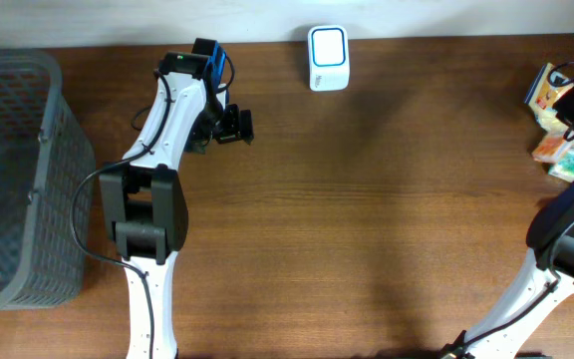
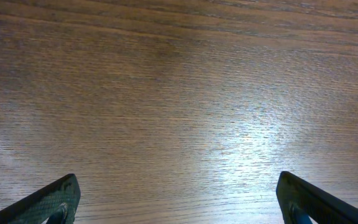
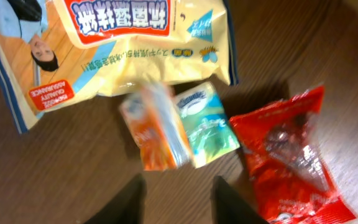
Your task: Scan the item barcode
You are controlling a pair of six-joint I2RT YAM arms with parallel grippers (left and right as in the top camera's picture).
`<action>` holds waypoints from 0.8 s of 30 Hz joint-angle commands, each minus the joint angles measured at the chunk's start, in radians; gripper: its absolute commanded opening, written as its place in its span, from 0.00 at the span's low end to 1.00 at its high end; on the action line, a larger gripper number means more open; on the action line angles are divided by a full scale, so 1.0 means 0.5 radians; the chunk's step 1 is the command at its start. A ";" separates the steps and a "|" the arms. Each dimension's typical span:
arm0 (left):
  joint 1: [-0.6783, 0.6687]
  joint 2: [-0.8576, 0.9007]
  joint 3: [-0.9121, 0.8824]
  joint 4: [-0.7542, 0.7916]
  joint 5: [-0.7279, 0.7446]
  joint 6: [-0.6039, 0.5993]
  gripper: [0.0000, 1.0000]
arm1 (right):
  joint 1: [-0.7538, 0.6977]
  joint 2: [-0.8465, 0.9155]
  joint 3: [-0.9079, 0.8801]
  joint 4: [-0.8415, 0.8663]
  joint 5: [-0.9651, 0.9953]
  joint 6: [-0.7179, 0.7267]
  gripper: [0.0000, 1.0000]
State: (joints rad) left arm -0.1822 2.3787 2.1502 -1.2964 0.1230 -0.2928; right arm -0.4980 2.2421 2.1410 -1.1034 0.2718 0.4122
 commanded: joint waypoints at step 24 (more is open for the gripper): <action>-0.002 -0.034 -0.006 -0.047 0.005 -0.019 0.99 | 0.412 -2.915 -0.637 -1.189 -0.529 -0.180 0.98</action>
State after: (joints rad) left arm -0.1829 2.3787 2.1502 -1.3197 0.1230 -0.2932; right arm -0.2993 0.8009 1.8317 -1.6924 0.0204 0.3290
